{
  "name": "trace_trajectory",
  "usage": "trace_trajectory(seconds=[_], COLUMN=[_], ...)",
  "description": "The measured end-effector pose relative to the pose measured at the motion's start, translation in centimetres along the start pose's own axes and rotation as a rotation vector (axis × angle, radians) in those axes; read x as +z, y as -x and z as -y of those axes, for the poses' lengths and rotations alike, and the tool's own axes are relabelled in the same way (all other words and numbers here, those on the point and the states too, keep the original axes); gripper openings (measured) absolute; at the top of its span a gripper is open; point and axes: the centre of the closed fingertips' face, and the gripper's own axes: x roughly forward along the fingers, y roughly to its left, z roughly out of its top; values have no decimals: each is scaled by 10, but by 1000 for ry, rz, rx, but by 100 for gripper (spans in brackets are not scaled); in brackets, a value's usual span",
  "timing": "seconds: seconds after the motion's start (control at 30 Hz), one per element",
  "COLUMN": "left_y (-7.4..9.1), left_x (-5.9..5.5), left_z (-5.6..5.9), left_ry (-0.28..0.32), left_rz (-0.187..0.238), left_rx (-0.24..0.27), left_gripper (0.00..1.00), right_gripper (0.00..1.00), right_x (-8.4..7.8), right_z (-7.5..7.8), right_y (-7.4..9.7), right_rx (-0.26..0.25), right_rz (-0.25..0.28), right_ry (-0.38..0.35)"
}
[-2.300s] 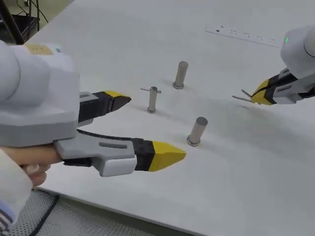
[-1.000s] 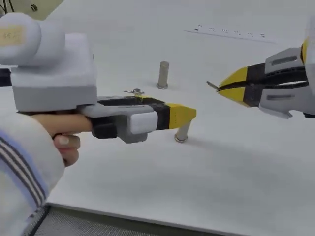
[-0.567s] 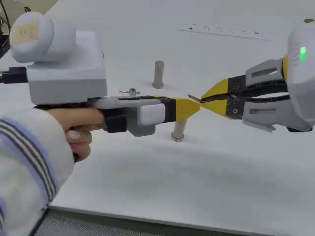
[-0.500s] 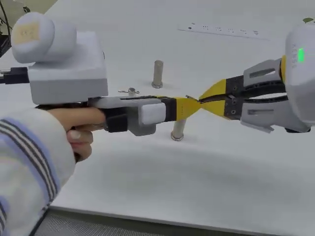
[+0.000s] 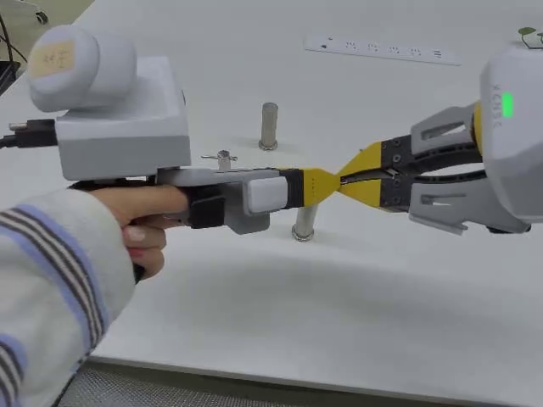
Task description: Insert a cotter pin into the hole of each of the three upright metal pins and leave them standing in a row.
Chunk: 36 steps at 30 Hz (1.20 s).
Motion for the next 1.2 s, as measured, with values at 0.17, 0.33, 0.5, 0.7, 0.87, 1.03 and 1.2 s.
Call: trace_trajectory(seconds=[0.17, 0.33, 0.5, 0.7, 0.87, 1.03, 1.2], left_y=[0, 0, 3, 4, 7, 11, 15], left_x=[-1, -2, 0, 0, -3, -5, -8], left_z=[-1, -3, -4, -3, -7, -10, -6], left_ry=[11, 7, 55, 48, -13, -65, -178], left_rz=[-7, -11, -7, -10, -28, -39, -53], left_rx=[-1, 2, -6, -6, 15, 35, 27], left_gripper=[0, 0, 0, 0, 0, 0, 0], right_gripper=[0, 0, 0, 0, 2, 10, 13], right_x=[0, 2, 5, 6, 6, 0, -8], right_z=[-2, -4, -3, -4, -5, -4, -7], right_y=[-1, -2, -1, -1, -1, -1, -2], right_rx=[10, 13, 8, 9, 17, 25, 50], right_rz=[0, 4, 13, 25, 38, 27, 24], right_ry=[-6, -8, -5, -28, -44, -102, -219])
